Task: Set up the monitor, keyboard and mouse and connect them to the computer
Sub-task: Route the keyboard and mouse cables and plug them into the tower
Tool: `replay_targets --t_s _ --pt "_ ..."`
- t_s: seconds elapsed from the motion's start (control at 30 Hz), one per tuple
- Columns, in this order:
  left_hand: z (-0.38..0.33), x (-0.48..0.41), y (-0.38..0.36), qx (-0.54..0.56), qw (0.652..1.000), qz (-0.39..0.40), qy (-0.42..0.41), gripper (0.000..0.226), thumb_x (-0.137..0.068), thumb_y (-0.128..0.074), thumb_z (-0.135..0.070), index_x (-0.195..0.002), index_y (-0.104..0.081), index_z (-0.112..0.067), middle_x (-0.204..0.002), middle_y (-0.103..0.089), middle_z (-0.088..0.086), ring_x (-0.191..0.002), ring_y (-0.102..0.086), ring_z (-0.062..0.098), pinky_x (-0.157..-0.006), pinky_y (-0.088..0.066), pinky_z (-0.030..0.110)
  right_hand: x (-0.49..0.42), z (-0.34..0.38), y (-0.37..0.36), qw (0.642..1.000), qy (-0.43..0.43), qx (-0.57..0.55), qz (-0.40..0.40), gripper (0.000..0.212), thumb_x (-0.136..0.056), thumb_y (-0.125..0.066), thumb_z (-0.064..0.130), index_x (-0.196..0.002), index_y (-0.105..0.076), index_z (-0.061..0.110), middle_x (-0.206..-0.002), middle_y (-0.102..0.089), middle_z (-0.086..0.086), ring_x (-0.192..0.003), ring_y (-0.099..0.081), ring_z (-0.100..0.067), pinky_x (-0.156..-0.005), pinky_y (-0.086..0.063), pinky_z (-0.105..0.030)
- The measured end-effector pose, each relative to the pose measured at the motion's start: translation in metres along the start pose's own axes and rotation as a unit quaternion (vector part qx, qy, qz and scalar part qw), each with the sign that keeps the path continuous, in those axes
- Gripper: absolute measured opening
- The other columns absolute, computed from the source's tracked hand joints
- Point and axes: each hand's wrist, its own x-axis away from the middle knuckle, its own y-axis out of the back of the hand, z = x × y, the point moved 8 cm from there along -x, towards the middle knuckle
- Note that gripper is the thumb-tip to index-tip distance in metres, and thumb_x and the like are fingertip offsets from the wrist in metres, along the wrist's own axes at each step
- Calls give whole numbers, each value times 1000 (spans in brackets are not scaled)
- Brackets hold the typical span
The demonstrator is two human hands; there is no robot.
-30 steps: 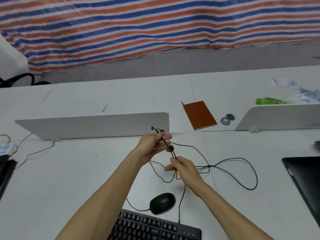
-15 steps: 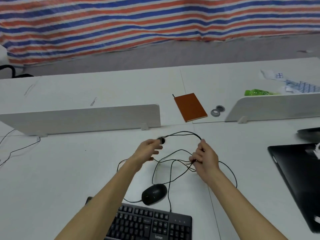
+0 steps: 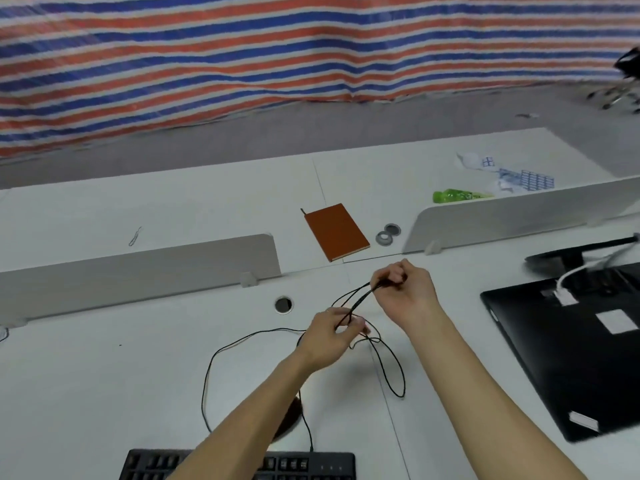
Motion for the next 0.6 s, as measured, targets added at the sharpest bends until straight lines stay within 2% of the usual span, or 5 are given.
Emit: replay_targets --t_s 0.17,0.4,0.47,0.53,0.6 --pt "-21 -14 29 87 993 64 42 55 -93 -60 -56 -74 -58 -4 -57 -56 -4 -64 -63 17 -74 -45 32 -14 100 10 990 109 64 -54 37 -100 -35 7 -66 -29 20 -55 -24 6 -35 -17 -11 -34 -20 -20" --pt "-33 -35 93 141 988 30 59 34 -95 -60 -43 -77 -70 -16 -59 -28 -4 -54 -23 14 -56 -21 29 -54 188 82 961 150 163 -167 28 -101 -39 15 -74 -43 14 -62 -33 2 -41 -27 -12 -38 -26 -18" --pt "-50 -40 87 111 992 1 56 35 -100 -55 -42 -82 -70 -17 -59 -32 -9 -56 -26 11 -52 -25 24 -60 173 95 951 102 239 -168 26 -103 -47 38 -101 -55 13 -80 -52 -4 -60 -49 -14 -57 -44 -24" --pt "-72 -44 69 84 995 -14 46 35 -101 -52 -43 -85 -68 -16 -60 -37 -9 -56 -30 9 -51 -29 20 -58 142 112 919 -2 354 -175 60 -95 -54 57 -139 -46 16 -129 -56 -10 -106 -61 -24 -92 -47 -39" --pt "-90 -49 44 47 998 -8 35 35 -101 -52 -45 -86 -68 -17 -64 -43 -9 -57 -37 9 -54 -34 20 -49 103 119 904 -102 395 -132 88 -87 -59 66 -150 -36 9 -147 -47 -11 -123 -55 -30 -102 -44 -47"
